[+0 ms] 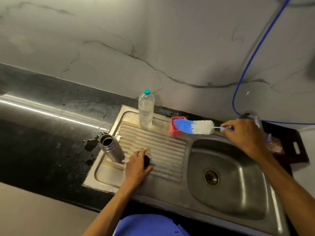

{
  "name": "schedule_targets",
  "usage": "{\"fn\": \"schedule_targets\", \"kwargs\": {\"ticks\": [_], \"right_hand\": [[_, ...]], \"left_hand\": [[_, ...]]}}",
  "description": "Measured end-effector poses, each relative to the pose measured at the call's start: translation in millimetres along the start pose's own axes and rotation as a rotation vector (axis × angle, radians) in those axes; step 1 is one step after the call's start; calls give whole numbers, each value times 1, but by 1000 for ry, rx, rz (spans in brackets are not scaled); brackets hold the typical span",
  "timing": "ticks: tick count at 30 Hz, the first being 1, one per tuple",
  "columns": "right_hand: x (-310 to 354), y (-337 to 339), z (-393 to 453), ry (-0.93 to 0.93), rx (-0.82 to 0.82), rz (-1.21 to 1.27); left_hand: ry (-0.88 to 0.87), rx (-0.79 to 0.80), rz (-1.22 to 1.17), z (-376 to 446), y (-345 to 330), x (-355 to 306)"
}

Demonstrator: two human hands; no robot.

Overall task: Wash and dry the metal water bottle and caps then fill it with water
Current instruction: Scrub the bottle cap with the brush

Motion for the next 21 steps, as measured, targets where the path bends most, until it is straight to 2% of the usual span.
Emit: {"fn": "schedule_targets", "kwargs": {"ticks": [2, 5, 8, 10, 11, 13, 15, 17, 18, 21], "right_hand": [[-26, -2, -16, -66, -27, 119], [-70, -5, -50, -141, -14, 369], [-104, -3, -98, -152, -28, 607], [-118, -7, -130, -188, -46, 763], [-123, -9, -144, -214, -47, 836], [-131, -15, -173, -263, -64, 941], [-141, -24, -195, -272, -71, 944], [-156, -23, -218, -244, -115, 887], [-164, -18, -228, -236, -171, 814], [-191, 7, -254, -186, -266, 409]], "left_hand": [[57, 66, 72, 12, -16, -10], [80, 34, 22, 19, -32, -12], [226, -48, -300, 9, -28, -40], [311, -62, -538, -4, -22, -87], [292, -36, -610, -9, -23, -116], [148, 64, -686, -16, -29, -174], [-79, 129, -684, -24, -34, -223], [-310, 66, -618, -33, -38, -264], [-378, 35, -596, -35, -40, -279], [-426, 34, -524, -37, -45, -303]]}}
Point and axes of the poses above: each hand's wrist, its own z-axis towards the middle knuckle, its own y-axis out of the back of the hand, x = y × z, the point moved 2 cm from there along z, towards the middle knuckle, and after that the axes turned 10 degrees about y, right-handed, at the moved point
